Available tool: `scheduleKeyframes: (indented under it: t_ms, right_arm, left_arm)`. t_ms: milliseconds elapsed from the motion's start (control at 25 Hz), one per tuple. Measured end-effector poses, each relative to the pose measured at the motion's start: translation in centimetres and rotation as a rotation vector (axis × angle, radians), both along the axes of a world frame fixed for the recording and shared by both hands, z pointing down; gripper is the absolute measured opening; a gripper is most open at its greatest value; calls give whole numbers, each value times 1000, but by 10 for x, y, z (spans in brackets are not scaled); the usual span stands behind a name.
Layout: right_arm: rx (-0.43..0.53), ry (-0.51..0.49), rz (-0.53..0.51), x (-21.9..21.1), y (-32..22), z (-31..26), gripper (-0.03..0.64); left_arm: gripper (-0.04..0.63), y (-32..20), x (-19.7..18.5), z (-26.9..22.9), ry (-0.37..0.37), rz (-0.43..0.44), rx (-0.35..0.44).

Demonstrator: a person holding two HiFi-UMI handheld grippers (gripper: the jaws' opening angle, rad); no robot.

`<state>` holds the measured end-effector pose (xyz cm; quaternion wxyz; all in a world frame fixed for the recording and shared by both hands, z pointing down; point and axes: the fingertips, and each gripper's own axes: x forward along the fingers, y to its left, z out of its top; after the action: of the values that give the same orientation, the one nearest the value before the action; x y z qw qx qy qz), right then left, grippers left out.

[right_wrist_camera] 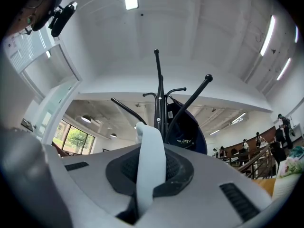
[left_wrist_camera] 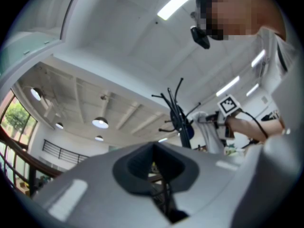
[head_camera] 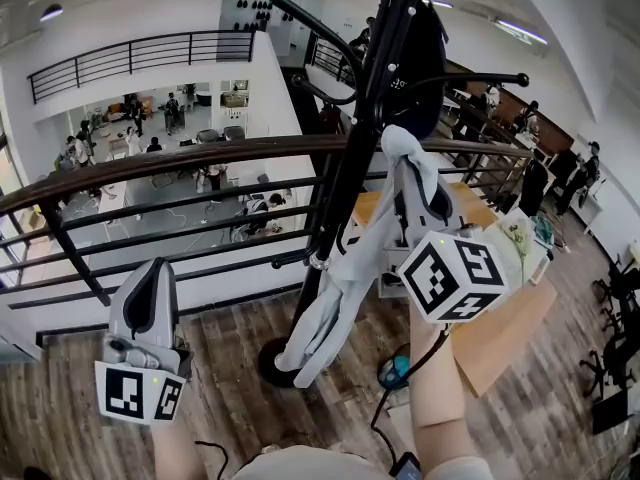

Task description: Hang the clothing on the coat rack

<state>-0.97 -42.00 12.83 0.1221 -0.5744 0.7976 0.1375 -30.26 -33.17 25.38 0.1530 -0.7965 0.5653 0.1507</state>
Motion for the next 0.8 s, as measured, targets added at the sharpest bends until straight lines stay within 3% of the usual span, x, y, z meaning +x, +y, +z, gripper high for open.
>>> scheduleKeyframes:
  t_ms: [160,800]
  right_arm:
    - [23,45,5,-5,7,-5,8]
    - [-47,158,64,-16,-21,2,6]
  left_arm:
    - [6,0,0,-1,1,-2,4]
    - [6,2,-5,-1,9,-18,9]
